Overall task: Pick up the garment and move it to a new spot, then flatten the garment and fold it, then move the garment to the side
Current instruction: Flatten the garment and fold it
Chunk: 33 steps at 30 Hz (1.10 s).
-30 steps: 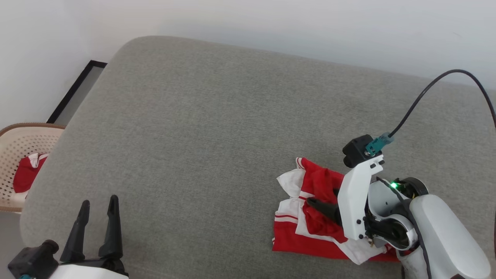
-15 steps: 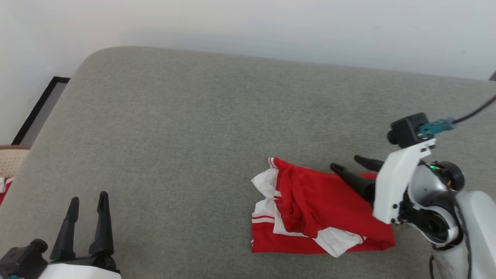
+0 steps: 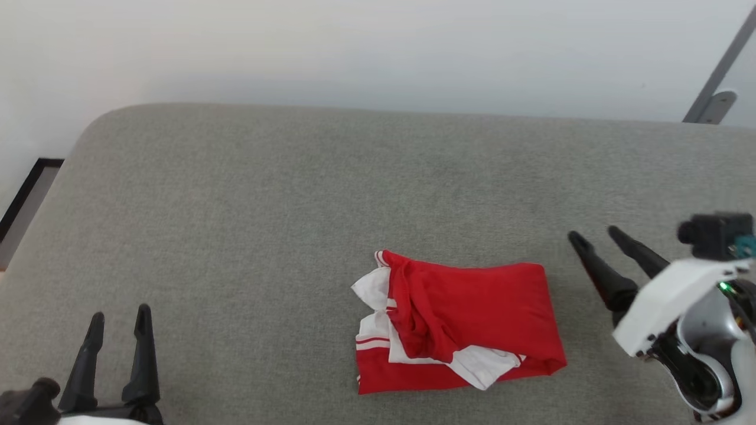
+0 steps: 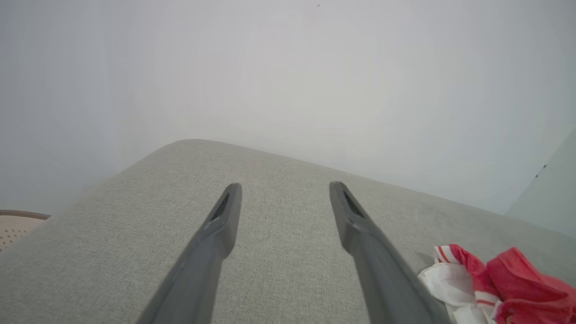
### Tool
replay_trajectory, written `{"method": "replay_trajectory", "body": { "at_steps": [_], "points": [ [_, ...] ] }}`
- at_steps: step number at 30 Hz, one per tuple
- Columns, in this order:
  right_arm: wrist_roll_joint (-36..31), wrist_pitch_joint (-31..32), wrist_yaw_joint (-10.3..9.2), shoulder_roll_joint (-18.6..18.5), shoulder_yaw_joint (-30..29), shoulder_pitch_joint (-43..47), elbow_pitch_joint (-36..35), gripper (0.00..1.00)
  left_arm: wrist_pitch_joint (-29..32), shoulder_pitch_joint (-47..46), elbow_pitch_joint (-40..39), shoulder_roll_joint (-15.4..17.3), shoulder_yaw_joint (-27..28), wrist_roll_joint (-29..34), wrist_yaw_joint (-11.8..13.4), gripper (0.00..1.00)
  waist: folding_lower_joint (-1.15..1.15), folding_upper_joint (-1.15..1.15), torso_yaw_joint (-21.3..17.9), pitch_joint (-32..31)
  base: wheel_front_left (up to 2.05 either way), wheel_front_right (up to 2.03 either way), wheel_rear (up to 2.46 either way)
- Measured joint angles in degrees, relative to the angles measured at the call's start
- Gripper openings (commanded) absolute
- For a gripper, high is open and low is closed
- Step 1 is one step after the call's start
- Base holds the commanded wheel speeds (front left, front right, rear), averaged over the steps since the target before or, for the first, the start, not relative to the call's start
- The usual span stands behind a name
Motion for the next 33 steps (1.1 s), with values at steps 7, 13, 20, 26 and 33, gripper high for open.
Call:
{"method": "replay_trajectory", "body": {
  "at_steps": [7,13,20,26,33],
  "points": [
    [-4.4,-13.0,0.00,0.4,-3.3,4.2,3.8,1.00,0.0,2.2,-0.5,0.8,0.3,1.5,0.0,1.00,0.00,0.00,-1.6,-2.3,0.00,0.00,0.00],
    [-10.2,-21.6,0.00,1.4,-4.8,6.5,7.3,1.00,0.0,4.0,-1.0,1.4,0.4,1.9,0.0,1.00,0.00,0.00,-2.8,-3.8,0.00,0.00,0.00],
    [-13.9,-29.2,0.00,2.4,-4.8,8.7,10.9,1.00,0.0,5.3,-0.7,2.3,-0.1,2.7,0.0,1.00,0.00,0.00,-3.6,-4.9,0.00,0.00,0.00],
    [-15.8,-32.9,0.00,3.0,-4.9,10.2,12.2,1.00,0.0,5.8,-1.2,2.4,-0.3,2.7,0.0,1.00,0.00,0.00,-3.7,-5.5,0.00,0.00,0.00],
    [-17.0,-34.9,0.00,4.3,-4.7,11.7,13.0,1.00,0.0,5.9,-1.2,2.3,-1.0,2.9,0.0,1.00,0.00,0.00,-3.9,-5.6,0.00,0.00,0.00]
  ]
}}
